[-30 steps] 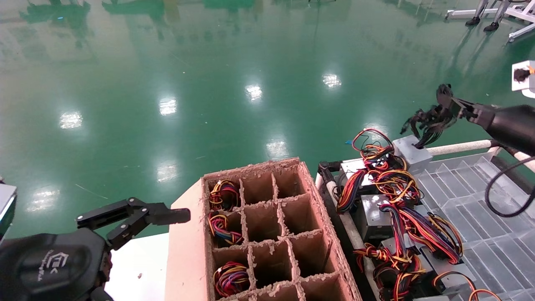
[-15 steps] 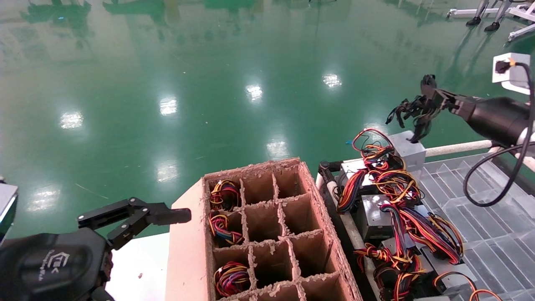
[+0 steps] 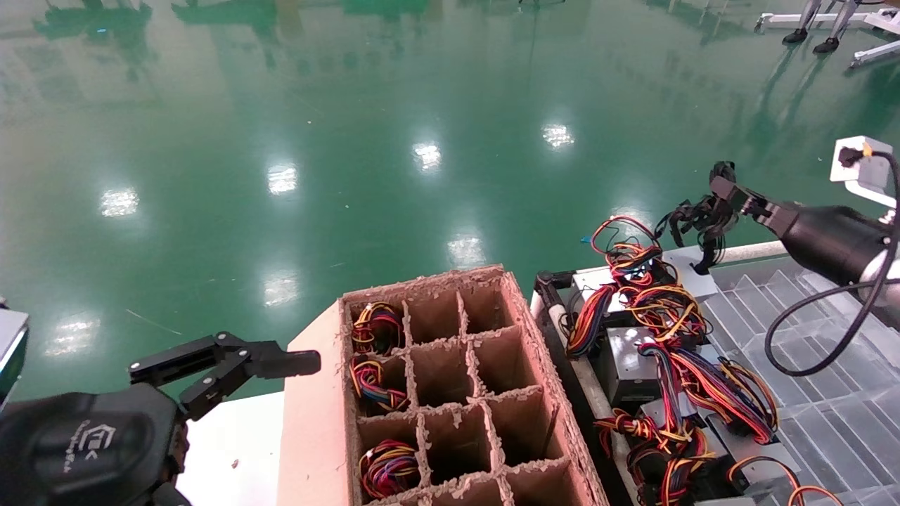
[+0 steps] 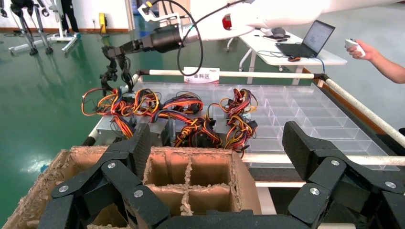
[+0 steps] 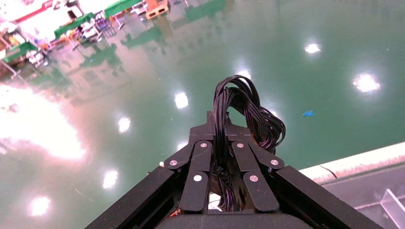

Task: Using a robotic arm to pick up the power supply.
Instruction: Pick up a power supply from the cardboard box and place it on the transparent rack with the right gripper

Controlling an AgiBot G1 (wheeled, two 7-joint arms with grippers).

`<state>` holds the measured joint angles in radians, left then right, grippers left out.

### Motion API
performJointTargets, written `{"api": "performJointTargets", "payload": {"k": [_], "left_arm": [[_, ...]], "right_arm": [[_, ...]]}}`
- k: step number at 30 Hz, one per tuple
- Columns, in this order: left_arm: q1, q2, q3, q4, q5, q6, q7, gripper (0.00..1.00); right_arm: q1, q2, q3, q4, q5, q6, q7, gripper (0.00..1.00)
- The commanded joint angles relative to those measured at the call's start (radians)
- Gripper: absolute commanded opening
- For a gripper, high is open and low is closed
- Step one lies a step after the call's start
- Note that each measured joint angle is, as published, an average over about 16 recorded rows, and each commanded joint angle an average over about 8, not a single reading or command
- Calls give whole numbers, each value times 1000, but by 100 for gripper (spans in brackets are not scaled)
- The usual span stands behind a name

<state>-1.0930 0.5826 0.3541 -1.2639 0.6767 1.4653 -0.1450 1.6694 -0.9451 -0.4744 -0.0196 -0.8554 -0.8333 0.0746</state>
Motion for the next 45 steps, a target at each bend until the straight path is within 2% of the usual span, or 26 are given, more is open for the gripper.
{"api": "performJointTargets", "payload": {"k": [1, 14, 45], "left_arm": [[0, 0, 0, 0, 0, 0, 0, 100], [0, 0, 0, 0, 0, 0, 0, 100], [0, 0, 1, 0, 0, 0, 0, 100]], "right_arm": [[-17, 2, 13, 0, 18, -1, 3, 0], [-55, 48, 42, 15, 61, -41, 2, 0], [-91, 130, 45, 17, 65, -156, 39, 0]]}}
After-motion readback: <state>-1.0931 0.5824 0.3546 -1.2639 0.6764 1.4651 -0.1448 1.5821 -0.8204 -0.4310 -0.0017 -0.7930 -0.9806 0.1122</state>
